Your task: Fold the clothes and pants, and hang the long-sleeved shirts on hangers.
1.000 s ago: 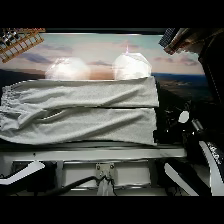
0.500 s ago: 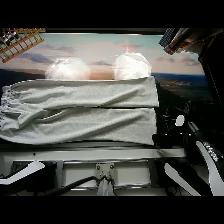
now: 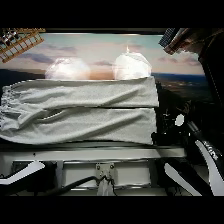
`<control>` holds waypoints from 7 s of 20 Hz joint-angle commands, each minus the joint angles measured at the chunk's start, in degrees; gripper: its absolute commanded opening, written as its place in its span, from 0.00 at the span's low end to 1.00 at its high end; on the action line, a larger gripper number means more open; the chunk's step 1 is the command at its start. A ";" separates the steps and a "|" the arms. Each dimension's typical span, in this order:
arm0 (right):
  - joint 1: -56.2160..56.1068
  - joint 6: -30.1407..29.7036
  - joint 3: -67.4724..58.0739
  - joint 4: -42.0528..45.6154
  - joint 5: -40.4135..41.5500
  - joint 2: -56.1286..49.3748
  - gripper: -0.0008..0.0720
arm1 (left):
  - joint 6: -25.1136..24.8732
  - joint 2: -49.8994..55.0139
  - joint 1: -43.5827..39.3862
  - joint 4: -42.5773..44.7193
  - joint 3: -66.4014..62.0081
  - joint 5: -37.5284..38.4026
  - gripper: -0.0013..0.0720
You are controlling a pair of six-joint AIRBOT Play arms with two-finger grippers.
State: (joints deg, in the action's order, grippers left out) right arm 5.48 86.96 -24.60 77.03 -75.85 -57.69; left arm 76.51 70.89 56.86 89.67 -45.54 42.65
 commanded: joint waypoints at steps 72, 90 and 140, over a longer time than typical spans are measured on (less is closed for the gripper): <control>-1.25 0.57 -27.23 -2.49 16.81 -4.59 0.64 | 0.04 3.28 -15.41 -34.47 2.84 -10.01 0.81; 0.72 17.18 -13.05 -7.80 35.69 -4.66 0.76 | -9.31 9.84 -21.05 -43.98 -6.21 -7.65 0.06; -2.29 11.72 -0.48 -8.00 20.17 10.21 0.66 | -13.49 2.36 -3.78 -9.01 0.13 14.47 0.25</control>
State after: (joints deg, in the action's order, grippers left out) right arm 3.22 100.66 -25.34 68.12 -53.58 -48.90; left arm 63.16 73.65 52.71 79.00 -45.74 52.03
